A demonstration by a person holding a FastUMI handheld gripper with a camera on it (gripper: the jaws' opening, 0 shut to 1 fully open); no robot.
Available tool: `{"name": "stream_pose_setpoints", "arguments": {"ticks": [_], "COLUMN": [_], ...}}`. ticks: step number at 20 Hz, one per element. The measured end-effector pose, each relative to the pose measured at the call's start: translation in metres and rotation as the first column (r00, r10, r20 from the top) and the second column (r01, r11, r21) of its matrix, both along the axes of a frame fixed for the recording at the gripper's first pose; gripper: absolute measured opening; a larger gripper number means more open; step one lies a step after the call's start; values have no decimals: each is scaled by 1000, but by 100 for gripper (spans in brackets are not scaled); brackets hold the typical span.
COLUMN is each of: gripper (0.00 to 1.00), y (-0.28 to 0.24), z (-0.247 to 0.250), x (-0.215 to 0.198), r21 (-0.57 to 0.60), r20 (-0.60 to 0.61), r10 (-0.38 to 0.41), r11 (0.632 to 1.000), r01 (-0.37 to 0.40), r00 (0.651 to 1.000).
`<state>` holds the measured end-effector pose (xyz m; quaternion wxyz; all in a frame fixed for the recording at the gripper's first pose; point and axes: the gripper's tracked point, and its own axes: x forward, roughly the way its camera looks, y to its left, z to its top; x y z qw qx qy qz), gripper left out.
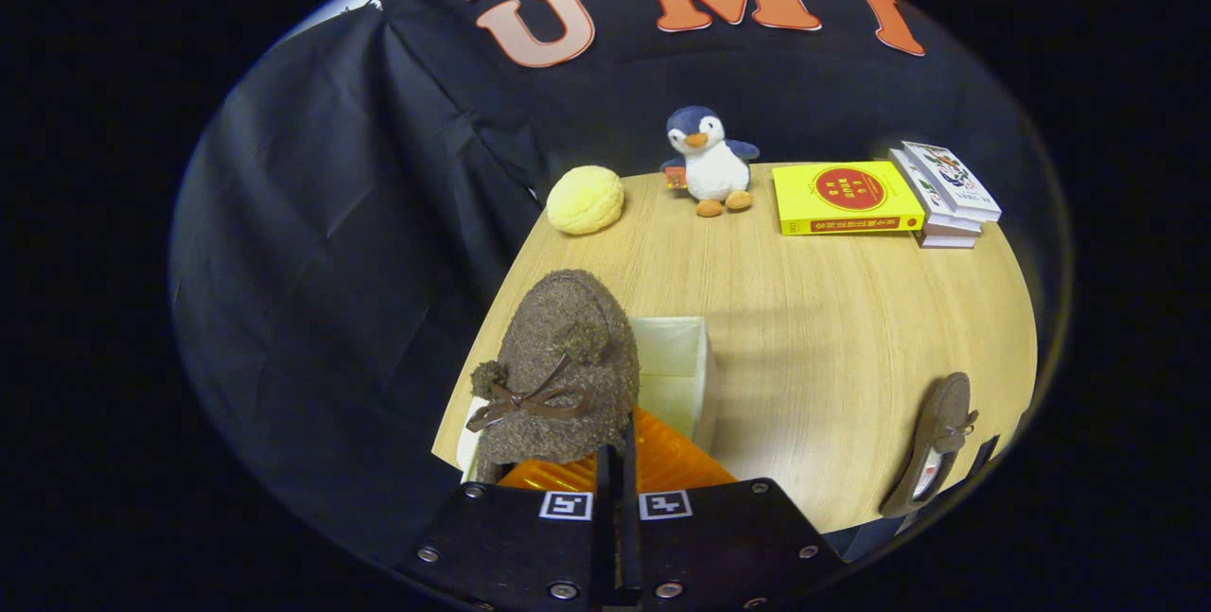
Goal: Open the storage box then place both shoes into the box .Put the left shoe in first, then the right shoe, with the right side of both shoes facing outward in a uniform manner.
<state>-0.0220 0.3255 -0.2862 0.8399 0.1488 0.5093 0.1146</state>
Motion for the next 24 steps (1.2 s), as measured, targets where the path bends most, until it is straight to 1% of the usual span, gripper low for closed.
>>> {"name": "stream_pose_setpoints", "arguments": {"ticks": [4,8,10,13,15,17,18,19,20,21,22,23,24], "gripper": [4,4,4,4,5,8,15,19,27,30,41,44,50], "y": [33,55,61,67,75,84,88,87,86,86,88,91,95], "z": [-31,-63,-80,-105,-118,-128,-132,-136,-137,-135,-131,-122,-110], "x": [-11,-22,-23,-29,-36,-43,-46,-52,-53,-54,-54,-54,-54], "r21": [-43,-93,-125,-155,-147,-115,-91,-97,-86,-72,-48,-8,41], "r20": [-76,-161,-191,-282,-341,-391,-418,-447,-449,-437,-427,-419,-407], "r10": [15,17,5,-41,-43,-50,-54,-58,-53,-43,-24,0,22], "r11": [999,995,992,988,989,993,996,995,996,997,999,1000,999], "r01": [-18,-33,-30,-3,-8,5,17,16,16,13,3,-4,-5], "r00": [997,987,982,959,939,919,907,893,892,898,904,908,913]}}
